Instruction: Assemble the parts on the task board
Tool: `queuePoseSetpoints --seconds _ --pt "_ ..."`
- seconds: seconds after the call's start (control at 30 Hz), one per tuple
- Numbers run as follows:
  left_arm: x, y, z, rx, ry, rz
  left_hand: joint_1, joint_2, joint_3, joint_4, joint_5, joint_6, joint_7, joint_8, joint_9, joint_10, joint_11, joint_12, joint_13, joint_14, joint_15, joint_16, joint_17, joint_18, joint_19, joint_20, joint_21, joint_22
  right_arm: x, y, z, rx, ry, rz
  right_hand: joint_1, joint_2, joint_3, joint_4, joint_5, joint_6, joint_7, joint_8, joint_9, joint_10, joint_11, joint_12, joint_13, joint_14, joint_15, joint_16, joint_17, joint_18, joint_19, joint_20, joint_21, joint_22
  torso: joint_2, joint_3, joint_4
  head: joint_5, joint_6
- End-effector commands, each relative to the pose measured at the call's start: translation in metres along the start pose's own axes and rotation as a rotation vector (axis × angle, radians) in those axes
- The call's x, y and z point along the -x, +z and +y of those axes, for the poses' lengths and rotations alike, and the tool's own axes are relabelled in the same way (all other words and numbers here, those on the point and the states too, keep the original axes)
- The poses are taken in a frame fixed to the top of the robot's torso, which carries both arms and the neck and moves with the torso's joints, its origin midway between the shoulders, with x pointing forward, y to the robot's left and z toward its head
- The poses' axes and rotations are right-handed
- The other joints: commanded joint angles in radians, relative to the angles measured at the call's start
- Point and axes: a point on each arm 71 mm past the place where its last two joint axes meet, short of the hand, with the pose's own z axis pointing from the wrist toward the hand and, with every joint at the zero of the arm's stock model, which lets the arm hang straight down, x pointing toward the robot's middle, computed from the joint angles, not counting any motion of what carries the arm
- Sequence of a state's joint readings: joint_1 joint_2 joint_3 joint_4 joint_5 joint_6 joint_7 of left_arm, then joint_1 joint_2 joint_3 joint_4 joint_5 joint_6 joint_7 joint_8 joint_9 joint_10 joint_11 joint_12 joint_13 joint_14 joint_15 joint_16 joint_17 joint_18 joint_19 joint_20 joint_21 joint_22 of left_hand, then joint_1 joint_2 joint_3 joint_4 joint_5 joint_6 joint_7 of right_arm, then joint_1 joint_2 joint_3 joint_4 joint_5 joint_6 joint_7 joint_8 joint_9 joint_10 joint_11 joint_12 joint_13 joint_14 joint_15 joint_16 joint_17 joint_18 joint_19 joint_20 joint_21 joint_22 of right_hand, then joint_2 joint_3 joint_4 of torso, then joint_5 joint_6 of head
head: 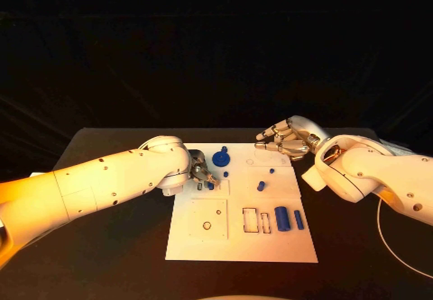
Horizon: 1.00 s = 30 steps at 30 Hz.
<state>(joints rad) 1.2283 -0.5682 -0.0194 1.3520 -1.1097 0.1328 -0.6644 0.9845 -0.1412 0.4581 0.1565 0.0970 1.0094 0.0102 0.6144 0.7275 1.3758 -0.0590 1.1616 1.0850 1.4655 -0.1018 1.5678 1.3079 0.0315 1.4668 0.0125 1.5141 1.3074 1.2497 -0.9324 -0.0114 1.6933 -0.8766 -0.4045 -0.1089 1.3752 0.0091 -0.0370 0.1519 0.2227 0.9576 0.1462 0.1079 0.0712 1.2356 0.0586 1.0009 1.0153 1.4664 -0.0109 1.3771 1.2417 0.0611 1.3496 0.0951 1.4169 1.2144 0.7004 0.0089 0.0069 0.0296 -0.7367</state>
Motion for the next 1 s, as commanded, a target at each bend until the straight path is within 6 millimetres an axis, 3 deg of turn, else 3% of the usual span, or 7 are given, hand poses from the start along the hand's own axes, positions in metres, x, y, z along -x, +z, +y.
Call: queuePoseSetpoints --seconds 0.03,0.47,0.83,0.93,1.0 --pt "-0.007 0.002 -0.001 0.000 0.020 0.038 -0.019 -0.004 -0.039 0.014 -0.005 0.010 -0.002 -0.004 -0.001 0.008 0.002 0.000 -0.001 0.105 -0.007 0.003 0.263 -0.013 0.068 -0.009 0.005 0.201 -0.001 0.000 0.002 0.017 -0.002 0.003 -0.005 0.005 -0.009 0.002 0.007 0.002 0.002 0.004 -0.002 -0.004 0.001 -0.004 -0.001 0.039 -0.005 -0.005 -0.003 0.018 -0.010 -0.001 -0.008 -0.003 0.000 -0.0004 0.0000 0.000 0.000" --pt "-0.004 -0.001 0.003 0.001 -0.003 0.007 -0.039 0.010 -0.221 0.083 -0.006 0.023 -0.009 -0.010 0.003 0.016 -0.004 0.002 0.004 0.105 -0.012 0.003 0.263 -0.013 0.068 -0.013 0.004 0.203 0.000 0.000 0.001 0.017 0.001 0.001 -0.018 0.008 -0.019 0.013 0.008 -0.001 0.002 0.005 -0.002 -0.008 0.002 -0.006 -0.005 0.035 -0.004 -0.019 -0.021 0.022 -0.021 0.000 -0.018 -0.020 0.001 -0.0009 0.0001 -0.002 0.000" --pt "0.015 -0.016 0.000 -0.038 -0.054 -0.043 -0.024 0.026 -0.293 0.118 -0.013 0.023 -0.009 -0.012 0.006 0.016 -0.004 -0.001 0.003 0.105 -0.013 0.003 0.263 -0.012 0.066 -0.014 -0.001 0.199 0.000 0.002 0.000 0.014 0.001 0.002 -0.023 0.008 -0.023 0.017 0.008 -0.002 0.002 0.005 -0.002 -0.008 0.002 -0.005 -0.005 0.034 -0.004 -0.022 -0.025 0.023 -0.023 0.000 -0.021 -0.025 0.000 -0.0006 -0.0002 -0.002 0.004" --pt "0.028 -0.025 0.000 -0.048 -0.043 -0.033 -0.006 0.031 -0.324 0.125 -0.012 0.008 -0.003 -0.019 0.007 -0.001 0.000 -0.024 -0.022 0.105 -0.010 0.003 0.263 -0.006 0.055 -0.013 -0.018 0.181 0.000 0.002 0.000 0.013 0.004 0.004 -0.023 0.008 -0.023 0.017 0.008 -0.002 0.002 0.005 -0.002 -0.008 0.002 -0.005 -0.005 0.034 -0.004 -0.022 -0.025 0.023 -0.023 0.000 -0.021 -0.025 0.000 0.0000 -0.0007 -0.003 0.006" --pt "0.040 -0.029 0.002 -0.041 -0.021 -0.017 0.014 0.042 -0.343 0.127 -0.011 -0.017 0.006 -0.029 0.006 -0.036 0.010 -0.073 -0.074 0.105 -0.004 0.003 0.263 0.002 0.037 -0.007 -0.046 0.152 -0.001 0.003 0.000 0.011 0.004 0.005 -0.023 0.008 -0.023 0.017 0.008 -0.002 0.002 0.005 -0.002 -0.008 0.002 -0.005 -0.005 0.034 -0.004 -0.022 -0.025 0.023 -0.023 0.000 -0.021 -0.025 0.001 0.0002 -0.0014 -0.004 0.008"
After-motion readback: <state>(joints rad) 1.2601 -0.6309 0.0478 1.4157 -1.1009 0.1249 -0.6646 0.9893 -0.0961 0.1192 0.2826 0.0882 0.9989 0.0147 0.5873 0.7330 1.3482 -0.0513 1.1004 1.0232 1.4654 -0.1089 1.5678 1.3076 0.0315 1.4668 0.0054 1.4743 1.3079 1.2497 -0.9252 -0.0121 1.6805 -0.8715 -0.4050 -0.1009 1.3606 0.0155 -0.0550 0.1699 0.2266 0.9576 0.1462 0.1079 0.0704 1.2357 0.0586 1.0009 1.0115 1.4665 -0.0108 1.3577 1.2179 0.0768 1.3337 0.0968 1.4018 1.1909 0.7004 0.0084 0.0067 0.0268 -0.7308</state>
